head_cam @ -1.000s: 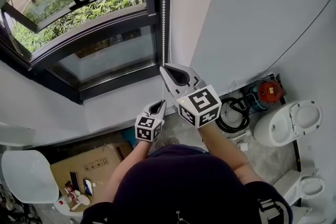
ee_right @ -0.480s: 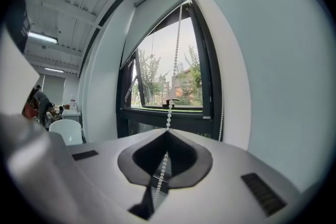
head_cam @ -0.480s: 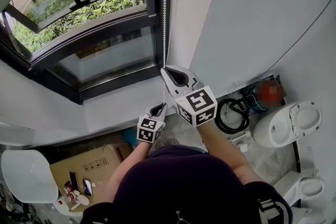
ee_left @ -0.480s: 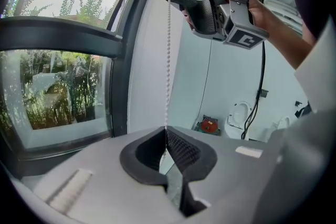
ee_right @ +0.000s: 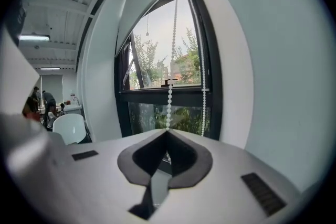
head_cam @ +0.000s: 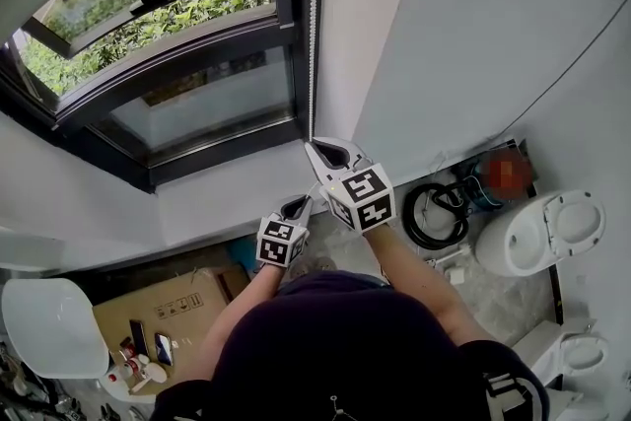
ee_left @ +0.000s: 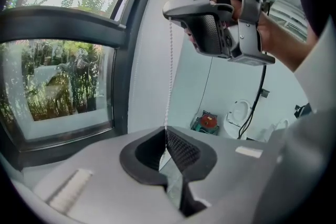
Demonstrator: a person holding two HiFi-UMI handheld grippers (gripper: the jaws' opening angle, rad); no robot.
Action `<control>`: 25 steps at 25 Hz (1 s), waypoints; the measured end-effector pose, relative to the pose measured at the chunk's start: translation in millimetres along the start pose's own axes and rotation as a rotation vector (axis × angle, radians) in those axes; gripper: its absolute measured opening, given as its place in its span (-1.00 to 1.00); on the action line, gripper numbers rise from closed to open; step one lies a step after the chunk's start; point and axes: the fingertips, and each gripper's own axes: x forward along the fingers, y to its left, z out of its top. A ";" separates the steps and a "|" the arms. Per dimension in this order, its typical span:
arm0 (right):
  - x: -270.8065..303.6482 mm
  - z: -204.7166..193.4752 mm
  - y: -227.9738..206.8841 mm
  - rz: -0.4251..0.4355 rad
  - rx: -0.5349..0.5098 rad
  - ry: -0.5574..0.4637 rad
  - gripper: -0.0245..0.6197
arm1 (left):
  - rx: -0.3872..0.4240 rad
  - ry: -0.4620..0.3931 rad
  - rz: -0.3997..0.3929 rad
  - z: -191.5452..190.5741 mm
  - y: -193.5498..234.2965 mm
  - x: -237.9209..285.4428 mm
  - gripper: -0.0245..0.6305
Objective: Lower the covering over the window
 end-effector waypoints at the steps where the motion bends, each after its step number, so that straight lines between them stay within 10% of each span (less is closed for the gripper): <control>1: 1.5 -4.2 -1.0 -0.001 0.003 0.010 -0.89 | -0.002 -0.010 0.000 2.3 -0.3 -0.6 -0.88; 19: 18.2 -85.1 -5.3 -0.007 0.036 0.192 -0.89 | 0.061 -0.075 0.002 23.5 0.6 -14.3 -0.86; 25: 18.7 -92.1 -8.5 -0.017 0.036 0.209 -0.89 | 0.056 -0.130 0.005 40.4 7.3 -28.8 -0.52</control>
